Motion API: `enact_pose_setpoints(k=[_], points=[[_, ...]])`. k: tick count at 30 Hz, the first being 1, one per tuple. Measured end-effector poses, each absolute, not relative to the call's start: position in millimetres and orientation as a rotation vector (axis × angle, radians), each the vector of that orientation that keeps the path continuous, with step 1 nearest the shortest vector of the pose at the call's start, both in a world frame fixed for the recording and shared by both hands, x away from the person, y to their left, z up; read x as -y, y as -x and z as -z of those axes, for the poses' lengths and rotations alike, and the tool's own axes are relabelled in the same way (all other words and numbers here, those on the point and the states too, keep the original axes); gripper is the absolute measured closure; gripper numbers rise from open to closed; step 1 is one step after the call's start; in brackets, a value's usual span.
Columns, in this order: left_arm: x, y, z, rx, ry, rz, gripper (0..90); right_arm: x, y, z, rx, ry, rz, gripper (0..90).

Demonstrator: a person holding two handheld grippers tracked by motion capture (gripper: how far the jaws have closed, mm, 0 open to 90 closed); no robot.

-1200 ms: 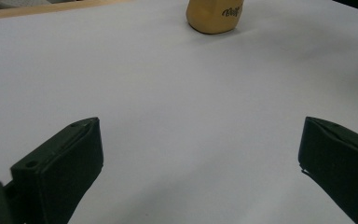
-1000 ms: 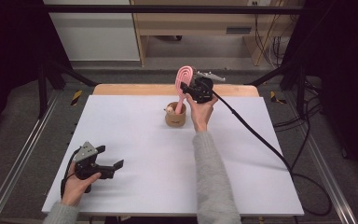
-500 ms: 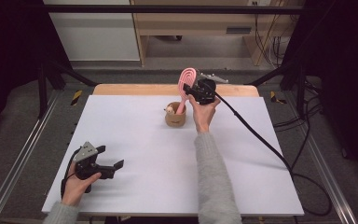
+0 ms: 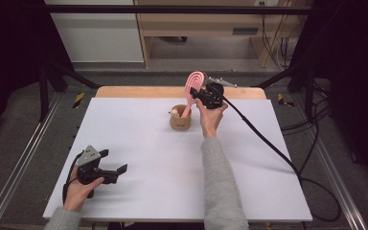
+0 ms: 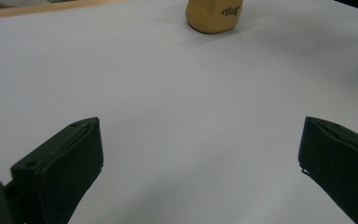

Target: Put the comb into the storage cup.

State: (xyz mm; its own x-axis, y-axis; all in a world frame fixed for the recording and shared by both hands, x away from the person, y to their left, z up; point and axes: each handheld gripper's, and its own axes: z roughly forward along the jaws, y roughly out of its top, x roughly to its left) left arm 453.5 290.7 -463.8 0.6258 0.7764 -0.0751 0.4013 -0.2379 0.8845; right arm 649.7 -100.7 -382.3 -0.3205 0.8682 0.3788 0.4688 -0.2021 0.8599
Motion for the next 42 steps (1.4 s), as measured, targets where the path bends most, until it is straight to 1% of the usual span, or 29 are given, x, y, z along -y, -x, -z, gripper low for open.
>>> enact_pose_setpoints(k=[11, 21, 31, 37, 42], points=[[-291, -453, 464, -0.941, -1.856, -0.474, 0.0, 102, -650, 382, -1.706, -1.563, -1.517, 62.3], [-290, -453, 464, -0.941, -1.859, -0.475, 0.0, 104, -649, 381, -1.730, -1.504, -1.459, 59.9], [-290, -453, 464, -0.941, -1.859, -0.472, 0.0, 106, -645, 380, -1.784, -1.458, -1.402, 53.3], [-290, -454, 464, -0.941, -1.858, -0.471, 0.0, 111, -645, 382, -1.794, -1.459, -1.413, 52.5], [-290, -454, 465, -0.944, -1.858, -0.470, 0.0, 116, -642, 383, -1.800, -1.445, -1.411, 49.0]])
